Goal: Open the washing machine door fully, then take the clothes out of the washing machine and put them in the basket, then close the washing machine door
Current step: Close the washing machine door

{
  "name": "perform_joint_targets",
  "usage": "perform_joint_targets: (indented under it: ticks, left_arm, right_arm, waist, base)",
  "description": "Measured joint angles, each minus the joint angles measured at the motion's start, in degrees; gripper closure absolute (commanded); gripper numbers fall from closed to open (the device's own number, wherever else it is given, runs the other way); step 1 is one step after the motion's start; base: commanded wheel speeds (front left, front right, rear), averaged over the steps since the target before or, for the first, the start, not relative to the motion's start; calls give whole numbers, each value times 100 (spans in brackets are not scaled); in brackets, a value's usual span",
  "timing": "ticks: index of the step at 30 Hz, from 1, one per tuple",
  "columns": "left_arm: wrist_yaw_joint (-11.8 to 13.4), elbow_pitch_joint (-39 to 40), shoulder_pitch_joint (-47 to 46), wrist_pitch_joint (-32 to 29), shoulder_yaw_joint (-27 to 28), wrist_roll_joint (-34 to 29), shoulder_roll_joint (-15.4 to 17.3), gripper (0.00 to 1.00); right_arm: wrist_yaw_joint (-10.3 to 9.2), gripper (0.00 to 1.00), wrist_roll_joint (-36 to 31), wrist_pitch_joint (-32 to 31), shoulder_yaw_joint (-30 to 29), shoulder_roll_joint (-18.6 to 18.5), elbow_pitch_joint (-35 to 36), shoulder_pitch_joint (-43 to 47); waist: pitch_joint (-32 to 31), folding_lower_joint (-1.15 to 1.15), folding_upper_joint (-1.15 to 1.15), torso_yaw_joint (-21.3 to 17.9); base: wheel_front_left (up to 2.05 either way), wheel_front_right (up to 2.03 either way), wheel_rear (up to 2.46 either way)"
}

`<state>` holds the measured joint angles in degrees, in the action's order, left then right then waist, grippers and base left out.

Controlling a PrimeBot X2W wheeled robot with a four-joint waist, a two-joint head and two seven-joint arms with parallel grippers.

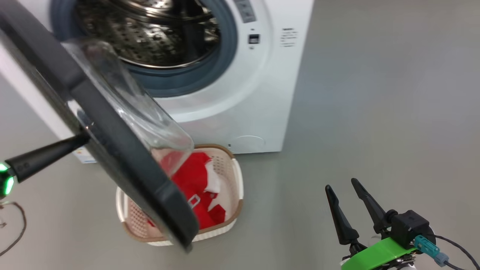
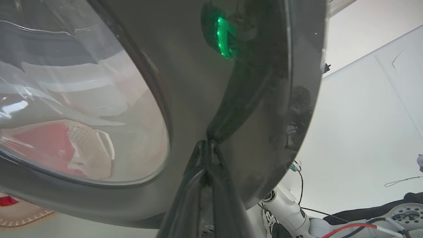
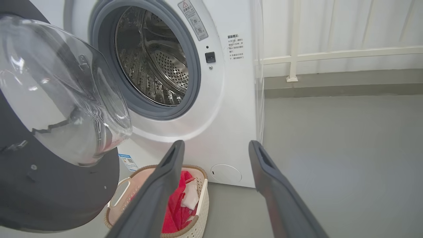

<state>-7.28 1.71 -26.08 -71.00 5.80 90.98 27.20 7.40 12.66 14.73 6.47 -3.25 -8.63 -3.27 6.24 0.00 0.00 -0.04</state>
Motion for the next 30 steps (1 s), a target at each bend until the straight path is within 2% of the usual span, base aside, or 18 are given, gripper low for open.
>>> perform_joint_targets:
  ticks: [5, 17, 30]
  left_arm:
    - [0, 19, -139, 254, -67, -242, -118, 100]
    - [0, -229, -745, 915, -375, -528, -144, 100]
    - [0, -791, -1355, 1769, -472, -733, 388, 100]
  right_arm:
    - [0, 0, 2, 0, -29, 4, 75, -4]
    - [0, 0, 166, 0, -45, 13, 283, -29]
    - [0, 0, 480, 0, -31, 31, 461, -163]
  waist:
    - [83, 0, 0, -301]
    - [492, -1, 0, -994]
    - [982, 0, 0, -1592]
  base:
    - [0, 0, 0]
    - [0, 0, 0]
    - [0, 0, 0]
